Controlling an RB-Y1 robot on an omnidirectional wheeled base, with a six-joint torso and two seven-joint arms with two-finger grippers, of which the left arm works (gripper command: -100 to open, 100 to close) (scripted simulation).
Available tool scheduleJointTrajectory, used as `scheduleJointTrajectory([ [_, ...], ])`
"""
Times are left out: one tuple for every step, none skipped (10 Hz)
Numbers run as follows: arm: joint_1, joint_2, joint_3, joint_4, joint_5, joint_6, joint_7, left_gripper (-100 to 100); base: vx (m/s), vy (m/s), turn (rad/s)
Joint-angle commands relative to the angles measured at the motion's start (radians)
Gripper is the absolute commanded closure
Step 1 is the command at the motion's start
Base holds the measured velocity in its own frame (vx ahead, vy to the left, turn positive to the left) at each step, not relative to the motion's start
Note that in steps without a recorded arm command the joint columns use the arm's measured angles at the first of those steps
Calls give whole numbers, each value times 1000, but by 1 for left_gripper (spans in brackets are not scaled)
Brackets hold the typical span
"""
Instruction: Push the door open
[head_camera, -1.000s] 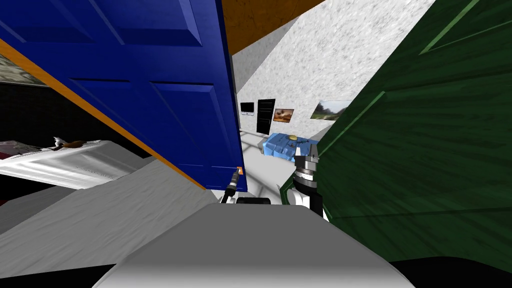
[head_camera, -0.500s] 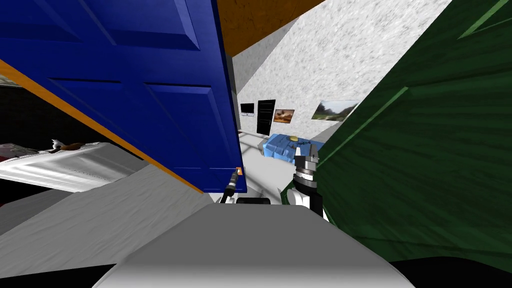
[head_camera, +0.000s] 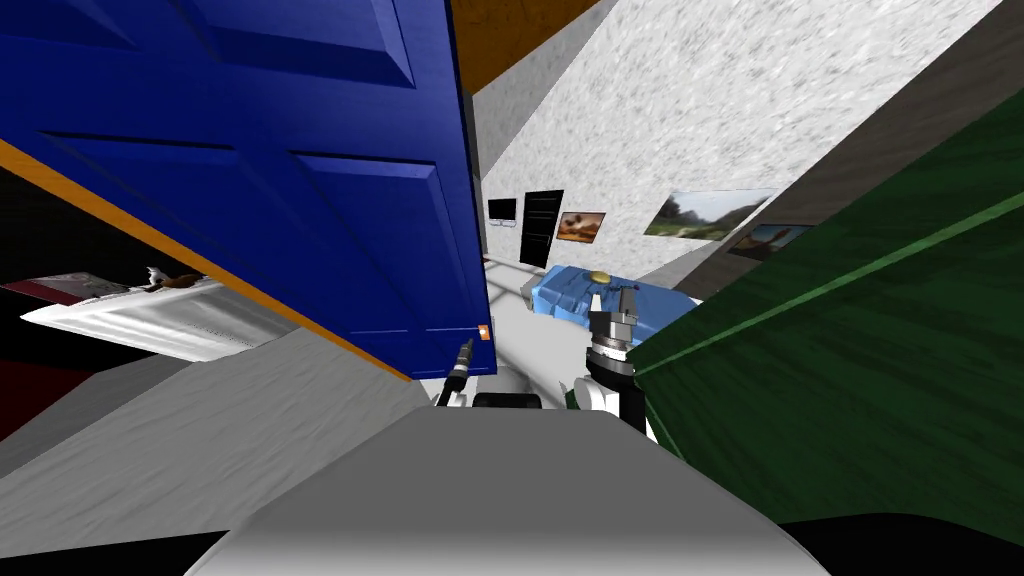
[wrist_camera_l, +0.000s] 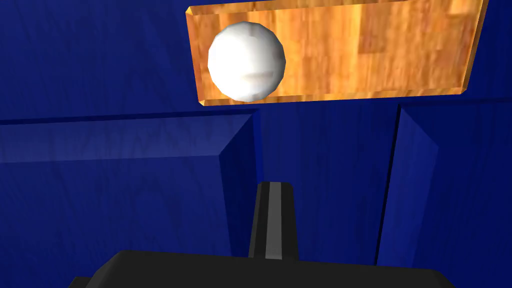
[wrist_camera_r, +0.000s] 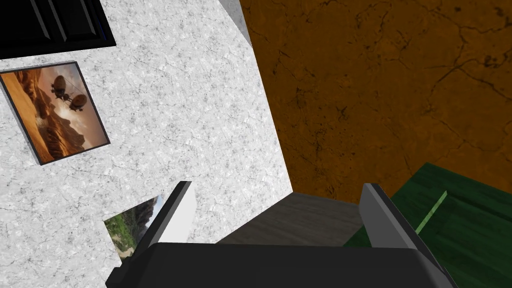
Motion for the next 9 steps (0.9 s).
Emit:
scheduleJointTrajectory([
  [10, -13, -6, -6, -2, 0, -15, -100, -231, -22, 66],
  [18, -41, -11, -14, -4, 1, -31, -100, -252, -29, 142],
  [23, -65, -14, -18, -5, 2, -40, -100, -257, -35, 111],
  [27, -90, -17, -22, -6, 2, -48, -100, -217, -59, 45],
  [30, -110, -19, -24, -7, 2, -53, -100, -149, -60, 52],
  [30, -95, -18, -26, -6, 5, -48, -100, -61, -28, 10],
  [28, -70, -15, -19, -5, -3, -49, -100, 103, 10, -31],
  [27, -62, -13, -17, -5, -6, -49, -100, 214, 33, -28],
  [26, -54, -11, -14, -4, -10, -49, -100, 225, 7, -25],
])
